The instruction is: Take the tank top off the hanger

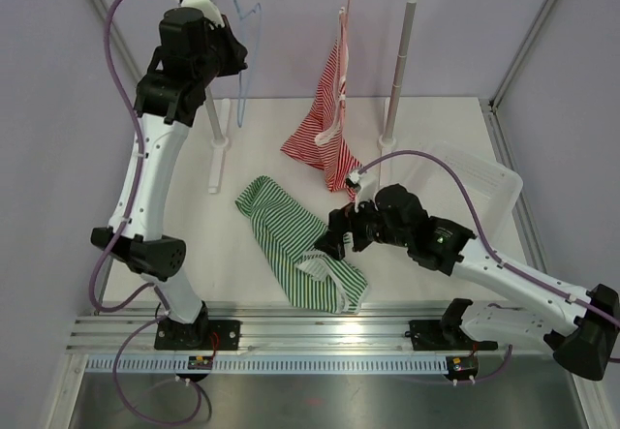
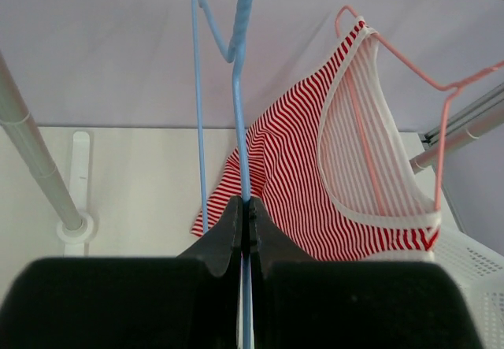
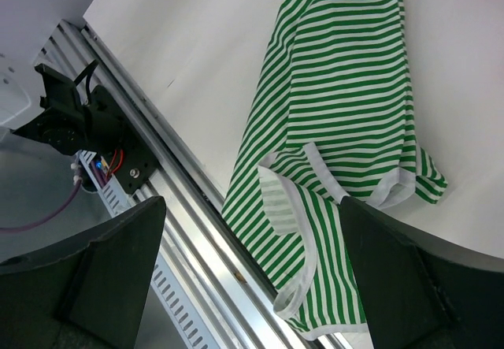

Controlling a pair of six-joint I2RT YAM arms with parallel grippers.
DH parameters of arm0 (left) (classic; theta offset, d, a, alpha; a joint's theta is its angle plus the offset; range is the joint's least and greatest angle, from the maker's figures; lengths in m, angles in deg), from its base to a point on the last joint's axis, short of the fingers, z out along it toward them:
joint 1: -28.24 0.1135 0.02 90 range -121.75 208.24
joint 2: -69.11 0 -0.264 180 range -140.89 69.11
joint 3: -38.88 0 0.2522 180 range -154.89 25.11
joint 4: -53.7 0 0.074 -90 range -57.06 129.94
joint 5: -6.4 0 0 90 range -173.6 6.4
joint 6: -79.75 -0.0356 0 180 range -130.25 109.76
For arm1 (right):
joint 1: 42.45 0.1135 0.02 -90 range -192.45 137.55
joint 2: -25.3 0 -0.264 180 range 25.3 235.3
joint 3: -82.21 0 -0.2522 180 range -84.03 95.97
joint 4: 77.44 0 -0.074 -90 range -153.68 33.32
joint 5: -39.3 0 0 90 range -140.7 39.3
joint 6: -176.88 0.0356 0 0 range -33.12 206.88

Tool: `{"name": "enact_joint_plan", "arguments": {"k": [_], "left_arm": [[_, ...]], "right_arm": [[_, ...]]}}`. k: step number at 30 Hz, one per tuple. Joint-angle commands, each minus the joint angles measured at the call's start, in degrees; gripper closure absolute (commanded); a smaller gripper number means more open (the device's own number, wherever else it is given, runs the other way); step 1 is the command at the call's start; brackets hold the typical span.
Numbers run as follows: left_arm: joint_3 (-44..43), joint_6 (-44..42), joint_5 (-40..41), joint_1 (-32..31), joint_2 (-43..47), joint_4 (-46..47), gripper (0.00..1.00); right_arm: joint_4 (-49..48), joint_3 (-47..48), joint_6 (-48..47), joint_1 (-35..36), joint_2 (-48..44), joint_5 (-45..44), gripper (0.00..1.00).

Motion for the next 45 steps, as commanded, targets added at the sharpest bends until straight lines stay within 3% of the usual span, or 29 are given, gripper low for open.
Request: {"name": "enact_joint_plan", "arguments": {"k": [1, 7, 9, 11, 12, 15, 17, 18, 22, 32, 34, 36, 37, 38, 40, 41, 45], "left_arm": [[-3.8, -2.7, -4.8, 0.5, -3.4, 4.1, 1.00], [-3.1, -4.0, -3.2, 0.6, -5.4, 2.0, 1.00], [-2.2, -3.8, -1.4, 0.6, -4.5, 1.7, 0.90], [-1.1, -3.6, -0.3, 0.6, -3.7, 0.7, 0.75], [-0.8, -3.3, 0.6, 0.6, -2.7, 0.4, 0.58], [1.2, -2.6, 1.5, 0.6, -0.3, -1.7, 0.29], [2.9, -2.0, 3.6, 0.6, 3.3, -3.8, 0.21], [5.5, -1.5, 4.1, 0.6, 4.8, -4.6, 0.01], [16.1, 0.7, 8.1, 0.6, 16.1, -5.9, 0.01], [39.1, 0.0, 11.5, 0.6, 35.9, -7.3, 0.01], [42.2, -0.6, 11.7, 0.6, 37.7, -8.1, 0.01], [44.3, -2.3, 11.8, 0.6, 40.5, -8.2, 0.01], [45.7, -2.9, 12.2, 0.6, 41.3, -7.9, 0.01], [48.8, -4.1, 12.4, 0.6, 42.6, -7.5, 0.01], [56.0, -6.2, 13.4, 0.6, 46.8, -3.7, 0.01], [58.7, -6.4, 13.8, 0.5, 48.3, -2.5, 0.01], [67.9, -6.0, 15.3, 0.6, 55.3, 3.3, 0.01]], "right_arm": [[-4.3, -1.2, -0.1, 0.4, 1.1, 5.6, 0.00], [-4.6, -2.0, 0.2, 0.5, 6.4, 7.5, 0.00], [-3.1, -1.1, -0.2, 1.2, 8.5, 5.0, 0.00], [-1.7, 1.0, -1.2, 2.5, 12.5, 0.5, 0.01], [-0.4, 1.9, -1.7, 2.9, 14.2, -1.9, 0.00], [0.4, 5.1, -2.1, 4.5, 20.1, -6.2, 0.01], [0.2, 7.5, -2.4, 5.4, 24.7, -7.3, 0.00], [0.1, 8.3, -2.6, 5.5, 26.4, -7.3, 0.00], [0.1, 13.7, -3.1, 6.2, 35.7, -13.2, 0.01], [4.8, 21.9, -5.1, 8.4, 52.6, -17.0, 0.02], [5.0, 22.0, -5.4, 9.4, 54.5, -17.9, 0.08], [5.8, 22.3, -5.7, 10.0, 55.8, -18.0, 0.29], [6.1, 22.2, -6.0, 10.3, 55.8, -18.1, 0.46], [6.0, 22.1, -6.2, 10.4, 55.7, -18.2, 0.73], [5.9, 21.4, -6.1, 10.6, 53.7, -18.8, 0.93], [5.8, 21.1, -6.2, 10.6, 52.5, -20.1, 1.00], [6.6, 20.3, -6.3, 10.5, 42.2, -23.8, 1.00]]}}
